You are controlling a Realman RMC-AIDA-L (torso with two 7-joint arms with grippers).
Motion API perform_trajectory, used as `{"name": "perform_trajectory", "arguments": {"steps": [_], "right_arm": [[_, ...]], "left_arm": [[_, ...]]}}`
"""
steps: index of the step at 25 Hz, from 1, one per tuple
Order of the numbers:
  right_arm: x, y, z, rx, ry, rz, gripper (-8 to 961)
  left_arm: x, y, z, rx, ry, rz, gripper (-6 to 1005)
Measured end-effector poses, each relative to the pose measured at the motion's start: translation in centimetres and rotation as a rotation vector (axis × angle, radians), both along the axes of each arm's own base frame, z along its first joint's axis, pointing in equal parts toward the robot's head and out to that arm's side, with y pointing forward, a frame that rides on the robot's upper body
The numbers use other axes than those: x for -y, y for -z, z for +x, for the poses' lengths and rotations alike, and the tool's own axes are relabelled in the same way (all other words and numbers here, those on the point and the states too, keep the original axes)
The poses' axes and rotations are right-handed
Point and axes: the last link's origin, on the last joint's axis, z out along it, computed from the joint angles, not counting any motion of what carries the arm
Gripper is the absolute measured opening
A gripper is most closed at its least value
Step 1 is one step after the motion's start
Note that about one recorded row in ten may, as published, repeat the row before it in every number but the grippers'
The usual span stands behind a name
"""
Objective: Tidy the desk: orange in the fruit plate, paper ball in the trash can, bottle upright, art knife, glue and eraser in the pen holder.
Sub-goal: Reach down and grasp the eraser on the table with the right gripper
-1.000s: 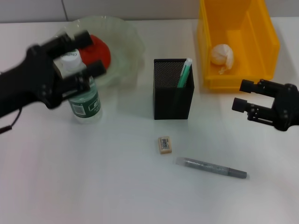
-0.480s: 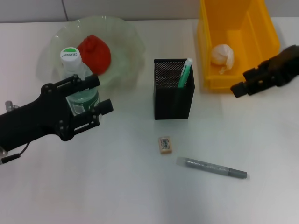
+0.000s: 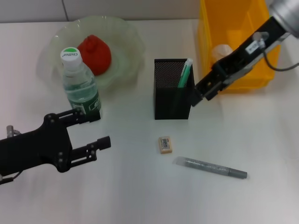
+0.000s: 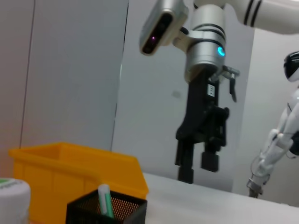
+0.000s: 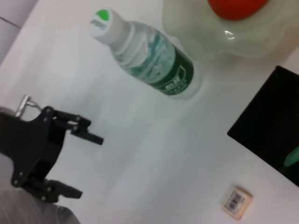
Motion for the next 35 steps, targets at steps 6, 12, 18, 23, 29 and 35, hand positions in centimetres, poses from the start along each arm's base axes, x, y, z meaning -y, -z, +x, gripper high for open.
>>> {"name": "perform_trajectory", "arguments": {"steps": [6,12,18,23,29,35], "right_arm": [[-0.4,1.6,-1.0,0.068,0.023,-0.015,652],[0.3,5.0,-1.4,0.129,0.045,-0.064,652],[1.0,7.5,-1.2,0.184,0.045,-0.092,651],[1.0,8.7,-0.5,0.216,0.058,-0.084,651],[1.2,9.3,0.5,0.219,0.083,-0.077,651],[1.2,9.9,1.7,0.236,0.084,-0.056,651]], "left_arm": [[0.3,-0.3,-0.4,-0.022,0.008,-0.011,663],[1.0,-0.4,-1.1,-0.053,0.009,-0.03,663],[1.4,-0.4,-1.4,-0.062,0.004,-0.034,663],[1.6,-0.3,-1.6,-0.066,0.005,-0.037,663],[1.7,-0.2,-1.6,-0.068,0.013,-0.034,663],[1.7,-0.2,-1.6,-0.067,0.012,-0.033,663]]}}
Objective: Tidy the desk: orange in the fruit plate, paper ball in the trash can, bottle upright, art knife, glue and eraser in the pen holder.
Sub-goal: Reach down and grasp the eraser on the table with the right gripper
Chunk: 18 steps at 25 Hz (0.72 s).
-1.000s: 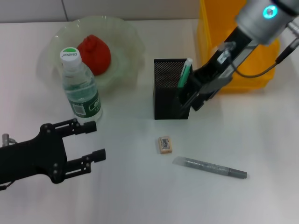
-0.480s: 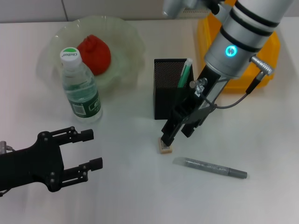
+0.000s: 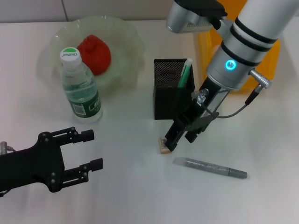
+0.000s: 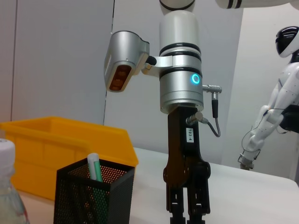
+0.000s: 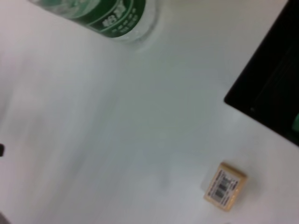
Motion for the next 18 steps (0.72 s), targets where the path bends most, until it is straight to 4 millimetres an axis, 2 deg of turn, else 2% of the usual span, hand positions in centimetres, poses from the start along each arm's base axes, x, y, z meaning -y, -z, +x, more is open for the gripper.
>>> {"name": "perform_trajectory", "arguments": {"steps": [18], "right_arm": [[-0.44,0.97,0.81,-0.01,-0.029,0.042,652]], "left_arm": [[-0.4,0.29,0.16,-0.009,0.01,0.02,663]]}}
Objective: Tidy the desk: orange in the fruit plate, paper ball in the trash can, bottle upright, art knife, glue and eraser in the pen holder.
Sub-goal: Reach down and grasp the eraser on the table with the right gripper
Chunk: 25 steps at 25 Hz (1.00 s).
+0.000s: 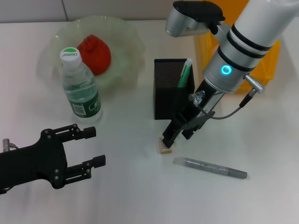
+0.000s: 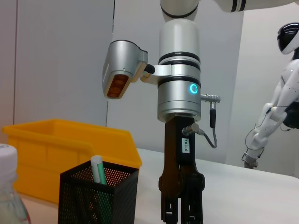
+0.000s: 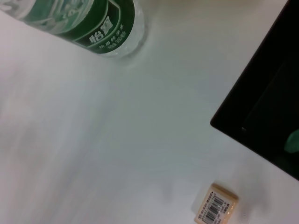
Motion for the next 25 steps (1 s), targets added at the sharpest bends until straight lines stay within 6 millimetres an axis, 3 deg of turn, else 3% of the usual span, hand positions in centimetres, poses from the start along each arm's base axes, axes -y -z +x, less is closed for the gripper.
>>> {"name": "perform_trajectory", "arguments": {"steps": [25], "right_arm": [[0.2,1.5,0.4,-0.021,0.002,0.019,652]], "left_arm": [[-0.2,0.3,0.1,0.003,-0.009,0.01,662]]}}
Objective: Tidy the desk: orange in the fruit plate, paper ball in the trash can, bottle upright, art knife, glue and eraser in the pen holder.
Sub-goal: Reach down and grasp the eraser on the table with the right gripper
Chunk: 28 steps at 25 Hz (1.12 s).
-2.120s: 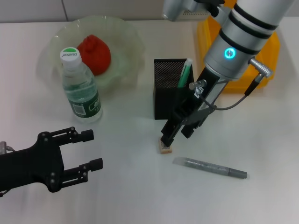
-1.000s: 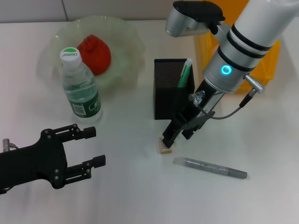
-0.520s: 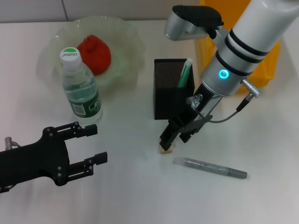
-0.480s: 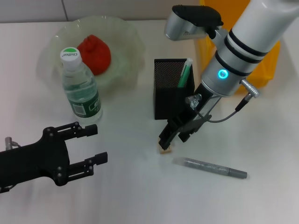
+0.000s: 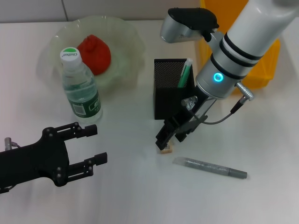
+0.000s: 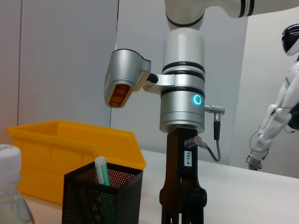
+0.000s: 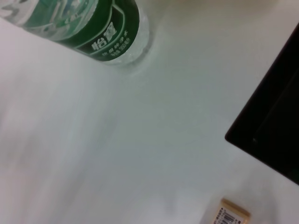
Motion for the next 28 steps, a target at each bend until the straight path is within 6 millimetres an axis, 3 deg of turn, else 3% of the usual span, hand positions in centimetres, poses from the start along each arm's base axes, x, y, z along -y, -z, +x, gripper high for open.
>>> {"name": "perform_trajectory", "arguments": {"steps": [18,28], "right_arm": [[0.1,0.6,1.2,-0.026,0.008,0.02,651],[0.1,0.6,1.1,-0.028,0.003,0.019,581]], "left_arm": [[-0.1,0.2,0.1,-0.004,0.006,0.003,662],[-0.1,0.2,0.1,-0.003,0.005,0.006,662]]}}
